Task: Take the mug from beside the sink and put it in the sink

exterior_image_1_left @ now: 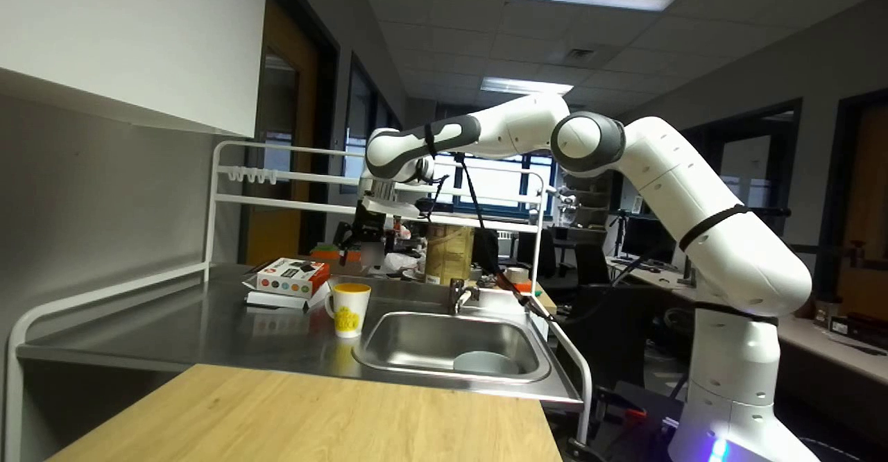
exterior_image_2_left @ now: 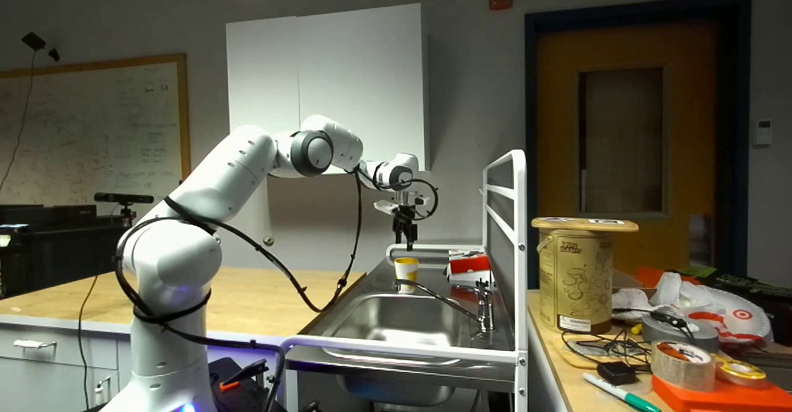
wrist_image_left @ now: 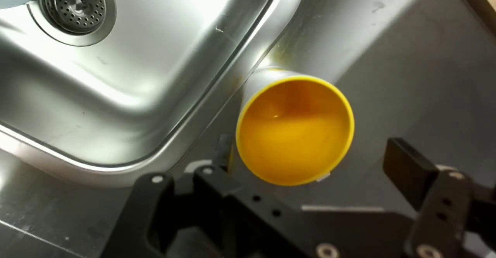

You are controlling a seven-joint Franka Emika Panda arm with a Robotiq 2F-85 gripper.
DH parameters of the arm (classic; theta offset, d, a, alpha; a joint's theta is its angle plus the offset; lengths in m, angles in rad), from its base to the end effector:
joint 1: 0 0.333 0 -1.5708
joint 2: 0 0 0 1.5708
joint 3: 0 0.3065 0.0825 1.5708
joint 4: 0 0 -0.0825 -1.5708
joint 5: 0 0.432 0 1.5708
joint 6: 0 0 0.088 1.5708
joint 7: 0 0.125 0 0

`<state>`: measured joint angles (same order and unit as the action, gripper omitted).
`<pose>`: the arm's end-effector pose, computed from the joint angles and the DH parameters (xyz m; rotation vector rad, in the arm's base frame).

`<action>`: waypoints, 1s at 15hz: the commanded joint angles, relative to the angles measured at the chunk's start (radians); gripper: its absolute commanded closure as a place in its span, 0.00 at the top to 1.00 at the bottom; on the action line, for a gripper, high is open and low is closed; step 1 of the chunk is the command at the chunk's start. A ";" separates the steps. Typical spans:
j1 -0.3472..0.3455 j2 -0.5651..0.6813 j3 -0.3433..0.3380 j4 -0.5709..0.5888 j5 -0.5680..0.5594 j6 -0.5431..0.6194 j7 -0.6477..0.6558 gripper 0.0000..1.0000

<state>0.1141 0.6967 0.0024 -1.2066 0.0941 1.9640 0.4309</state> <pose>0.7846 0.0991 0.3330 -2.9926 0.5267 -0.0520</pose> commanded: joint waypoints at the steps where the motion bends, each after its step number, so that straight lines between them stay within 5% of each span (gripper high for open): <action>1: 0.020 0.094 -0.041 0.159 -0.031 -0.079 0.089 1.00; 15: -0.017 0.173 -0.052 0.177 -0.003 -0.130 0.095 1.00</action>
<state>0.0979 0.8468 -0.0586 -1.0754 0.0807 1.8638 0.5215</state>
